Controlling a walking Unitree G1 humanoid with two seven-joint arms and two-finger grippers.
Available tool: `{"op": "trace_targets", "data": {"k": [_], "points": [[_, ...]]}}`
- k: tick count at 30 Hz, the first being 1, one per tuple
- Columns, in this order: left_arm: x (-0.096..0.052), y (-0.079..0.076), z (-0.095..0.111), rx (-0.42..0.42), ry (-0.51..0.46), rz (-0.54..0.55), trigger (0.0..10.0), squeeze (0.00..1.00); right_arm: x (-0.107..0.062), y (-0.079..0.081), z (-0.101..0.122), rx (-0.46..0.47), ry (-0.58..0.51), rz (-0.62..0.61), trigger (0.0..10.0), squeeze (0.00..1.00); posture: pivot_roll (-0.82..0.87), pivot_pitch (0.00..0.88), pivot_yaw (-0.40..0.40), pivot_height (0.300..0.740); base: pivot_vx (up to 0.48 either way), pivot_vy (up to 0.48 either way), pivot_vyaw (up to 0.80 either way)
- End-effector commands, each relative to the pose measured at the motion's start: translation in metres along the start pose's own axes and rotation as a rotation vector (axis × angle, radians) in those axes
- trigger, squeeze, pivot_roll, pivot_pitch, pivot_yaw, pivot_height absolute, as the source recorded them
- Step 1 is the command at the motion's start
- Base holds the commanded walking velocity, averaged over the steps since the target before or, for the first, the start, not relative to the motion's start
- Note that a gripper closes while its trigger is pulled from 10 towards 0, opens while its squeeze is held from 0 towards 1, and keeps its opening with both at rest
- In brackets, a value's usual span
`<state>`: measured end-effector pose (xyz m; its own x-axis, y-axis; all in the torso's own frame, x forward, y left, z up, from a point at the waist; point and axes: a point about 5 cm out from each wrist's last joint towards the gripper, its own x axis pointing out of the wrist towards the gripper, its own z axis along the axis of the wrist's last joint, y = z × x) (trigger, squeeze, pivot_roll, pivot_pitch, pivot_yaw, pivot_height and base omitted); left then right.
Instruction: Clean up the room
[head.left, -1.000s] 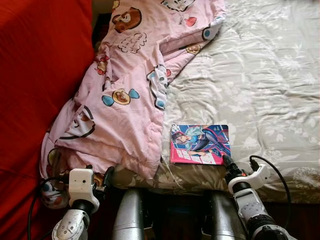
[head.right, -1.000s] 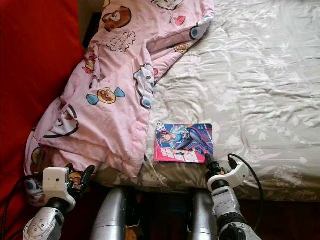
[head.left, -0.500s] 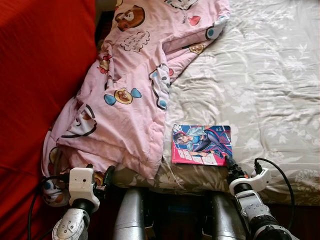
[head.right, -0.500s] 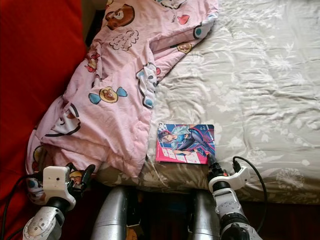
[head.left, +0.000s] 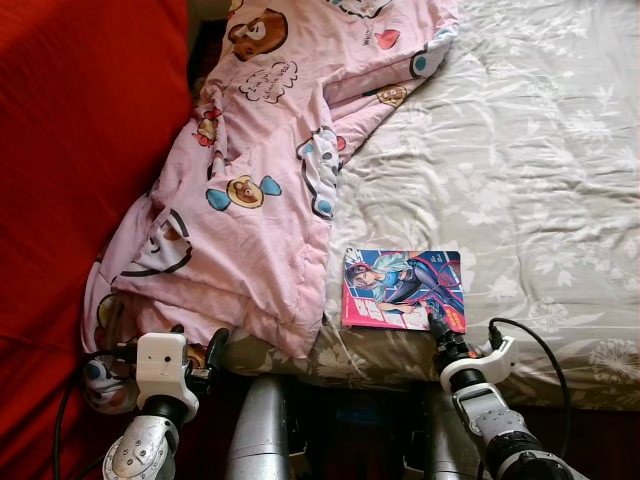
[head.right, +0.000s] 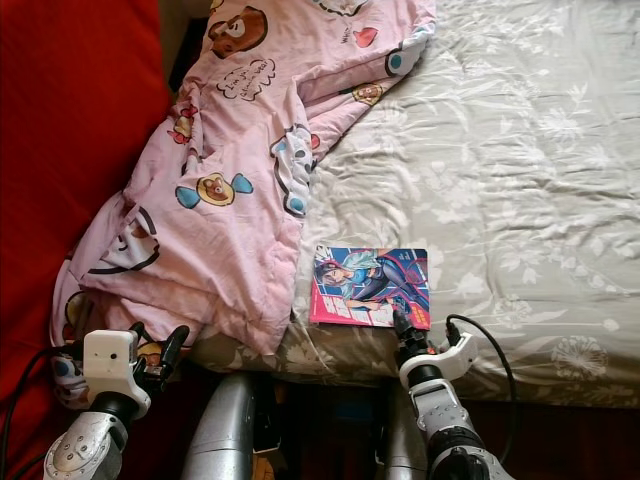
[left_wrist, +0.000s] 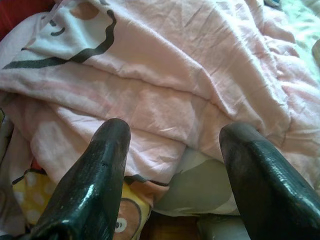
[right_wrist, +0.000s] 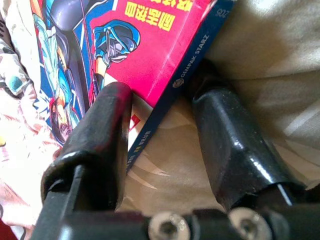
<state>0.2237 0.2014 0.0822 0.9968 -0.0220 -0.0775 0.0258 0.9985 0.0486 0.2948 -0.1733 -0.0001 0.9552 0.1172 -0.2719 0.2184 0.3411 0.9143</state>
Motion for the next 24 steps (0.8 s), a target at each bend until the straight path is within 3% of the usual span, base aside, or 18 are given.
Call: {"op": "trace_targets", "data": {"k": [1, 16, 24], "points": [[-0.006, 0.004, -0.009, 0.016, 0.046, 0.014, 10.0, 0.0, -0.006, -0.01, -0.017, 0.023, 0.066, -0.037, 0.0, 0.0, 0.17, 0.35, 0.132, 0.615, 0.0, 0.0, 0.0], [-0.001, -0.002, -0.013, 0.014, 0.05, 0.011, 10.0, 0.0, -0.003, -0.003, 0.002, -0.021, -0.004, 0.023, 0.0, 0.0, 0.14, 0.326, 0.116, 0.615, 0.0, 0.0, 0.0], [0.006, -0.002, -0.015, 0.005, 0.043, 0.032, 10.0, 0.0, -0.003, 0.008, 0.023, -0.009, -0.155, 0.157, 0.0, 0.0, 0.11, 0.305, 0.095, 0.615, 0.0, 0.0, 0.0]]}}
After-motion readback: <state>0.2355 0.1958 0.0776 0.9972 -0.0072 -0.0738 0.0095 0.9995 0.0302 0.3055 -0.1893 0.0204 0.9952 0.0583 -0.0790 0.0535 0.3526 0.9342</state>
